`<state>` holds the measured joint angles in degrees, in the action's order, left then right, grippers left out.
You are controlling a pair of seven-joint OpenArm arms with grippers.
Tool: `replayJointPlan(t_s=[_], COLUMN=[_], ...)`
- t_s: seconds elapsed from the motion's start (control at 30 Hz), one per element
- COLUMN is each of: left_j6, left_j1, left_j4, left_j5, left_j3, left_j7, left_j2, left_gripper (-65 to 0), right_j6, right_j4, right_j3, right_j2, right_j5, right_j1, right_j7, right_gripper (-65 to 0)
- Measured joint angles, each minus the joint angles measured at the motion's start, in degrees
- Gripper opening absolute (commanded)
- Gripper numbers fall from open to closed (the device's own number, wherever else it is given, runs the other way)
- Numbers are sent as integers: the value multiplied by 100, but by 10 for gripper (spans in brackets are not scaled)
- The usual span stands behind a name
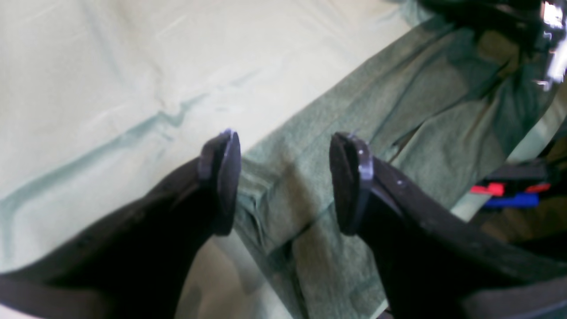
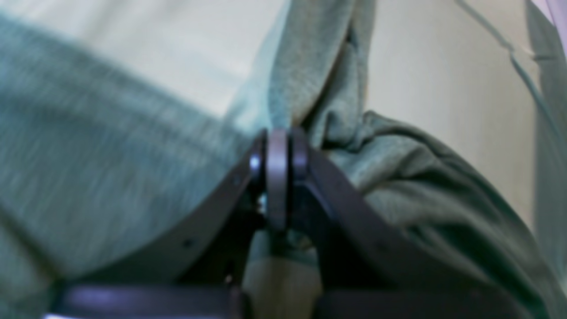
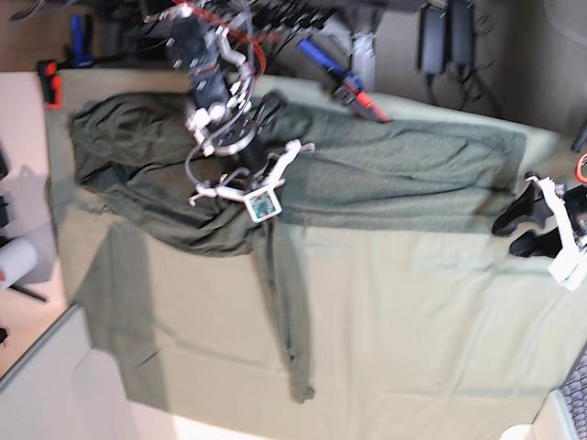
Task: Fold the T-shirt properly
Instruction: 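Move the right gripper to the trailing sleeve and pinch its cuff, then bring the left gripper over and grasp the sleeve and hem bunch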
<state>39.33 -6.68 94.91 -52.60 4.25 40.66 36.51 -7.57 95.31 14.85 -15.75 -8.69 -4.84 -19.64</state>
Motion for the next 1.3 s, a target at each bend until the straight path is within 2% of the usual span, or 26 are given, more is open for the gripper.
replayJointPlan(t_s=[0.17, 0.3, 0.33, 0.4, 0.47, 0.6, 0.7, 0.87, 1.03, 1.17, 1.3], left_j6=[0, -2, -4, -4, -7, -7, -9, 22, 13, 9, 0], left_j1=[2, 85, 151, 299, 476, 855, 1073, 1563, 2208, 2710, 3053], left_j4=[0, 0, 0, 0, -2, -4, -11, -566, -1755, -2555, -3163], left_j5=[-11, 7, 20, 199, 304, 699, 1161, 1434, 1464, 1458, 1464], left_j3=[0, 0, 0, -15, -114, -581, -999, -1547, -1799, -1808, -1801], left_j7=[-175, -219, -240, -269, -313, -457, -608, -817, -885, -984, -1005], left_j2=[0, -118, -199, -363, -518, -765, -938, -1309, -1849, -2280, -2524], left_gripper=[-293, -293, -293, -293, -293, -293, -292, -211, -211, -211, -211], right_j6=[-15, -13, -13, -13, 26, 404, 540, 551, 553, 551, 549], right_j4=[601, 675, 682, 682, 684, 708, 713, 713, 721, 686, 308], right_j3=[0, -87, -129, -269, -424, -951, -1572, -2603, -3469, -3751, -3777], right_j2=[-337, -358, -339, -247, -181, -24, 35, 33, 20, -4, -42], right_j5=[-221, -210, -212, -212, -208, -188, -162, 299, 841, 1029, 1056], right_j1=[-669, -782, -778, -769, -769, -772, -769, -769, -769, -769, -741], right_j7=[2, 2, 0, 0, 9, 2, 4, -7, -59, -66, -66], right_gripper=[-650, -650, -616, -452, -356, -349, -349, -349, -349, -349, -349])
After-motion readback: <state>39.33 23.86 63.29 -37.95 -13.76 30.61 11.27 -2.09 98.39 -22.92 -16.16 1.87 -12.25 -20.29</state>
